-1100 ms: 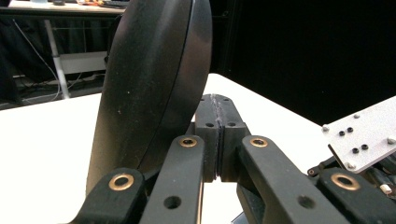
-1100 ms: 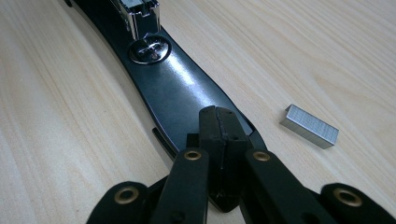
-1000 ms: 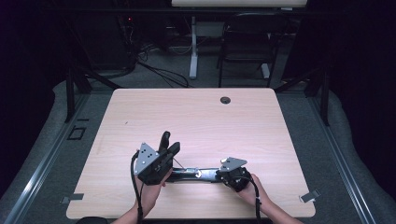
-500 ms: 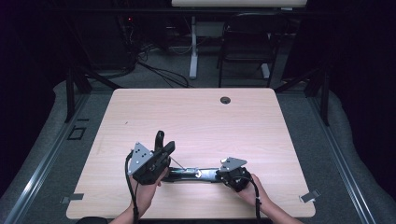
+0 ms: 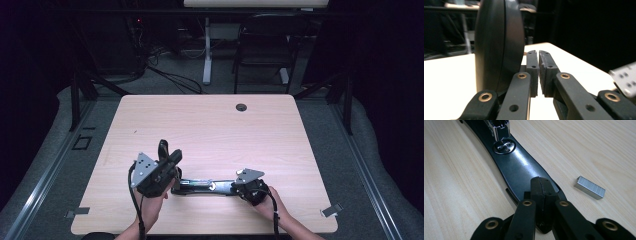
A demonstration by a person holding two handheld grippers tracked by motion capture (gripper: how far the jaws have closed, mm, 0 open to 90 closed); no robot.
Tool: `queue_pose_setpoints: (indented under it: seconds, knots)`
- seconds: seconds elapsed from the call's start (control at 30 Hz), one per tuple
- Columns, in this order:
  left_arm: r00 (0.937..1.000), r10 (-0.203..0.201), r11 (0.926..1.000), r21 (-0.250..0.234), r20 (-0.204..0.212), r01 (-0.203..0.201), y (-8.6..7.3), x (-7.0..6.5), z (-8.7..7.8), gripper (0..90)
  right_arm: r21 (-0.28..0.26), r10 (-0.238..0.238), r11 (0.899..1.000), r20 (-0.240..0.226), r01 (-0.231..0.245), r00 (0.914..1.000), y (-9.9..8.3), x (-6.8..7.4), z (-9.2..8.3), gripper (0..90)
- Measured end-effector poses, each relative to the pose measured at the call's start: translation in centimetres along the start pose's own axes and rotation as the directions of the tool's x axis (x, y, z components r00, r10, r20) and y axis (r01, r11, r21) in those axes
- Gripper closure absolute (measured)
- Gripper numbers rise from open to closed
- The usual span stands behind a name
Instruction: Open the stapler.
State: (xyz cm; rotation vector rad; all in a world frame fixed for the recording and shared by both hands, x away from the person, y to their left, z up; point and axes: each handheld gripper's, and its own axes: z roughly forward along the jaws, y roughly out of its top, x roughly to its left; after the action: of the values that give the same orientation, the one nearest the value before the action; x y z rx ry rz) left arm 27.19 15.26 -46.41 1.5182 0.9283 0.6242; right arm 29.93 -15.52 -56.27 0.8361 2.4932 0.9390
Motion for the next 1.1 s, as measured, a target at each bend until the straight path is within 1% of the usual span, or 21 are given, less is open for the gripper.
queue_pose_setpoints:
  seconds: [0.03,0.13,0.17,0.2,0.23,0.27,0.3,0.33,0.37,0.47,0.53,0.6,0.63,0.7,0.8,0.83,0.87,0.97,1.0,1.07,1.1]
  knots:
    - [0.9999,-0.006,1.0,-0.003,-0.01,0.006,0.0,0.3,-0.2,87.2,0.001,0.0,1.0,-0.001,0.0,1.0,0.0,0.0,0.0,90.0]
    - [0.9982,-0.048,0.9988,-0.004,-0.036,0.048,0.0,1.5,-0.8,87.5,0.006,-0.004,1.0,0.001,0.004,1.0,0.0,0.0,0.0,90.0]
    - [0.9971,-0.062,0.9981,0.002,-0.045,0.062,0.0,1.9,-1.0,87.2,-0.001,0.001,1.0,-0.002,-0.001,1.0,0.0,0.1,0.1,90.0]
    - [0.9943,-0.095,0.9954,0.005,-0.048,0.095,-0.1,2.4,-1.1,87.2,-0.001,0.001,1.0,-0.002,-0.001,1.0,0.0,0.1,0.1,90.0]
    - [0.9825,-0.179,0.9837,0.01,-0.052,0.18,-0.3,3.3,-1.1,87.6,0.004,-0.004,1.0,0.002,0.003,1.0,0.1,0.0,0.0,90.0]
    - [0.9825,-0.179,0.9837,0.01,-0.052,0.18,-0.3,3.3,-1.1,88.0,0.004,-0.004,1.0,0.002,0.003,1.0,0.1,0.0,0.0,90.0]
    - [0.9772,-0.204,0.9786,0.016,-0.059,0.205,-0.4,3.7,-1.1,88.0,0.004,-0.004,1.0,0.002,0.004,1.0,0.1,0.0,0.0,90.0]
    - [0.9733,-0.22,0.9751,0.016,-0.067,0.221,-0.4,4.1,-1.1,88.4,0.006,-0.003,1.0,-0.001,0.003,1.0,0.1,0.0,0.0,90.0]
    - [0.9712,-0.227,0.9733,0.018,-0.073,0.229,-0.5,4.3,-1.0,88.6,0.007,-0.002,1.0,0.004,0.002,1.0,0.1,0.0,0.0,90.0]
    - [0.971,-0.223,0.9742,0.014,-0.085,0.225,-0.5,4.7,-1.1,88.6,0.005,-0.007,1.0,0.004,0.007,1.0,0.1,0.0,0.0,90.0]
    - [0.9732,-0.214,0.9764,0.013,-0.085,0.215,-0.4,4.7,-1.1,88.6,0.008,-0.011,1.0,0.001,0.011,0.9999,0.1,0.0,0.0,90.0]
    - [0.9764,-0.199,0.9792,0.023,-0.085,0.201,-0.3,4.7,-1.1,88.6,0.009,-0.016,1.0,-0.001,0.016,0.9999,0.2,0.0,0.1,90.0]
    - [0.9779,-0.191,0.9807,0.027,-0.085,0.194,-0.2,4.6,-1.1,88.6,0.009,-0.027,1.0,0.001,0.027,0.9996,0.2,0.0,0.1,90.0]
    - [0.9807,-0.176,0.9832,0.034,-0.086,0.179,0.0,4.6,-1.1,88.0,0.02,-0.035,0.999,0.001,0.035,0.9994,0.3,0.0,0.0,90.0]
    - [0.9853,-0.151,0.9866,0.049,-0.079,0.156,0.4,4.5,-1.0,84.6,0.02,-0.041,0.999,-0.005,0.041,0.9991,0.3,-0.1,0.1,90.0]
    - [0.9877,-0.135,0.9885,0.057,-0.078,0.14,0.5,4.5,-1.1,83.4,0.022,-0.044,0.999,-0.007,0.044,0.999,0.3,-0.1,0.1,90.0]
    - [0.9885,-0.13,0.9891,0.06,-0.077,0.135,0.6,4.5,-1.0,81.9,0.017,-0.042,0.999,-0.009,0.042,0.9991,0.3,-0.1,0.1,90.0]
    - [0.9923,-0.095,0.992,0.075,-0.08,0.101,1.0,4.4,-1.0,77.7,0.032,-0.052,0.998,-0.01,0.052,0.9986,0.5,-0.3,0.0,87.6]
    - [0.9932,-0.083,0.9927,0.081,-0.081,0.089,1.1,4.4,-1.0,77.7,0.032,-0.052,0.998,-0.01,0.052,0.9986,0.5,-0.3,0.0,87.6]
    - [0.9948,-0.061,0.9935,0.091,-0.082,0.068,1.3,4.4,-1.1,74.9,0.05,-0.08,0.995,-0.007,0.08,0.9968,0.7,-0.3,0.0,86.5]
    - [0.9954,-0.049,0.9935,0.098,-0.082,0.057,1.5,4.4,-1.1,73.2,0.055,-0.087,0.995,-0.01,0.087,0.9962,0.8,-0.3,0.0,84.5]
